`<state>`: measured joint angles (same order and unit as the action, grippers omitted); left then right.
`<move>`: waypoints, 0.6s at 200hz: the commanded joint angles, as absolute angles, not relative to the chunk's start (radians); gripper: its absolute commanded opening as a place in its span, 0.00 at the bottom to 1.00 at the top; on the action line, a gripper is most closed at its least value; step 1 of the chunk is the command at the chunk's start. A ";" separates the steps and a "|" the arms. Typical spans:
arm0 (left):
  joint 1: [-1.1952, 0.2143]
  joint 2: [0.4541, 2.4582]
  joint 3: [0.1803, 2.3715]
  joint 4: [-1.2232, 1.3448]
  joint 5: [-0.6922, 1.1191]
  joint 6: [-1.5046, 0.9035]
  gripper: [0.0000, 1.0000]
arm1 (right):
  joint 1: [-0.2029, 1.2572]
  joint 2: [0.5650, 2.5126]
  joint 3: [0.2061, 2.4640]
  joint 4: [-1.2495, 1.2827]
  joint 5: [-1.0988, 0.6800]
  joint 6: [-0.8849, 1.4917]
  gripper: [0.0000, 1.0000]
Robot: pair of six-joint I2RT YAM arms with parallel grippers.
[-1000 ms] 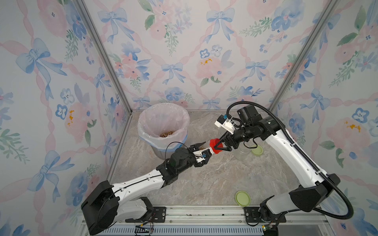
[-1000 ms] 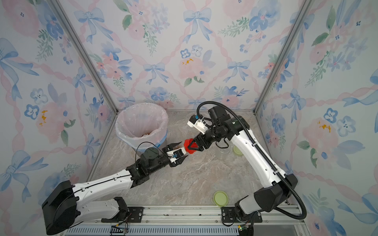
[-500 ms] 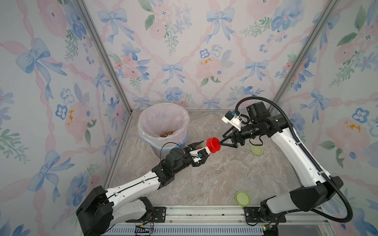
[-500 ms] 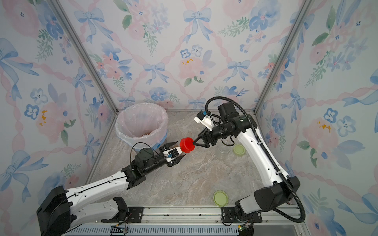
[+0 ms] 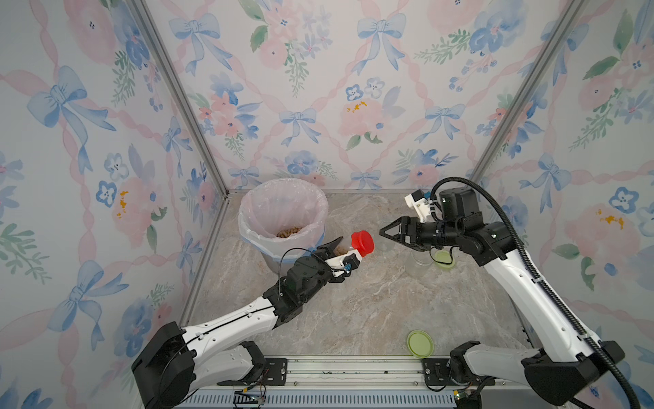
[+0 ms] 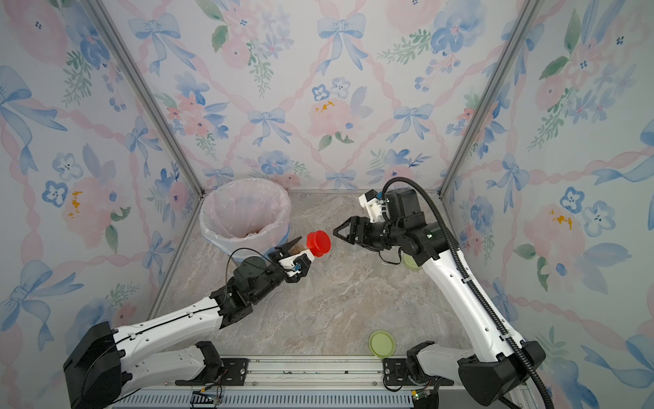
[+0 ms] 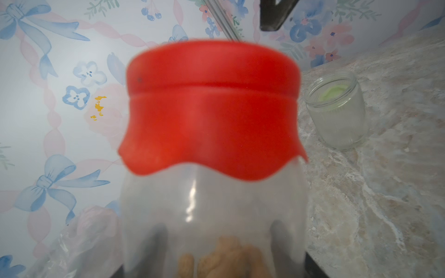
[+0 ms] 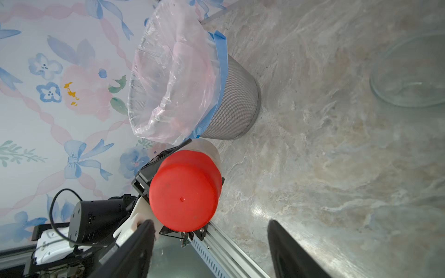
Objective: Empty moldy peanuts from jars
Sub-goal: Unscrew the lid from the jar.
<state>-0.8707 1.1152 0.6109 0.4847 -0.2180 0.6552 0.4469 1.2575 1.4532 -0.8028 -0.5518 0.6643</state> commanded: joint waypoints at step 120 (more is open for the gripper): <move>-0.897 1.160 0.656 0.532 -0.333 0.755 0.00 | 0.606 1.404 1.524 -0.758 -0.466 0.850 0.81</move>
<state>-0.8906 1.1580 0.6304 0.4927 -0.3187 0.7429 0.5846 1.3941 1.5120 -0.7807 -0.4835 0.8455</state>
